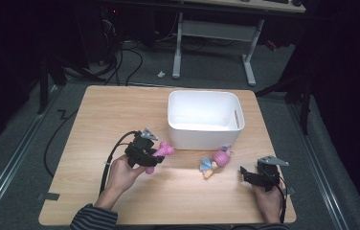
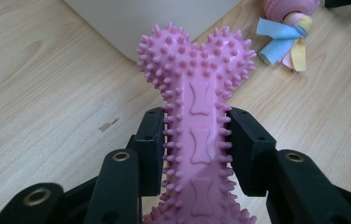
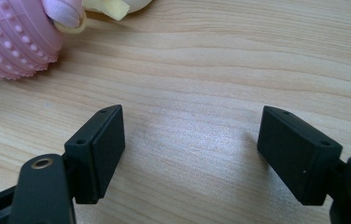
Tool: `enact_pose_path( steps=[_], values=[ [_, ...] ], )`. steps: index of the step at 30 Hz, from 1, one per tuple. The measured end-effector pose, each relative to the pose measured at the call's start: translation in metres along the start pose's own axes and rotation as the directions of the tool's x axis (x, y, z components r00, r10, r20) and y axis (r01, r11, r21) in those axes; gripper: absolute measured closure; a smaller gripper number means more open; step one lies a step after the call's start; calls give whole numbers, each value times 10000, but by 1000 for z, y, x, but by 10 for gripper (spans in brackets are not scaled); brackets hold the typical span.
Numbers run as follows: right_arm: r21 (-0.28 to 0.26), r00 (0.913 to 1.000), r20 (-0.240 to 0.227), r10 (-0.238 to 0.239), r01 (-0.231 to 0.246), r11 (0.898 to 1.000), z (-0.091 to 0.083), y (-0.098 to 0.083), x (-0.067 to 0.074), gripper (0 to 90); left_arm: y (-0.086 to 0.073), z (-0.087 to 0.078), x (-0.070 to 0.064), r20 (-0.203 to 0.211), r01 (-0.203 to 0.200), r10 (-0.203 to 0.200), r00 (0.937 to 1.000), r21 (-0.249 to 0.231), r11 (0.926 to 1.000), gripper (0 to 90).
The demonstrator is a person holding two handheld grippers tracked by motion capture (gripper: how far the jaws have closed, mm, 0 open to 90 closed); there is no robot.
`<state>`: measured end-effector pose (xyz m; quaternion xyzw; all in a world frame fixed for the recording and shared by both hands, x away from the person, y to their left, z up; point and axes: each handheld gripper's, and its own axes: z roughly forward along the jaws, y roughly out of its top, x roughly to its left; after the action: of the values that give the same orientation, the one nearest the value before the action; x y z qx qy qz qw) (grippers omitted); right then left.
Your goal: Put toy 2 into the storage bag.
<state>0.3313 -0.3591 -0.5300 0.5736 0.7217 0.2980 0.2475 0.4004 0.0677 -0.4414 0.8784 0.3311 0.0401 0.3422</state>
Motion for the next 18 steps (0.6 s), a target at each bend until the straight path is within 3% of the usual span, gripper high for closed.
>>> enact_pose_path(
  steps=[6,18],
  values=[
    [4,10000,-6,-2,2,10000,0,0,0,232,8,-4,2,50,-154,154,9999,30,9999,593],
    [-4,10000,-25,-42,42,10000,0,0,0,232,25,-32,3,99,-305,310,9995,-494,9983,593]
  ],
)
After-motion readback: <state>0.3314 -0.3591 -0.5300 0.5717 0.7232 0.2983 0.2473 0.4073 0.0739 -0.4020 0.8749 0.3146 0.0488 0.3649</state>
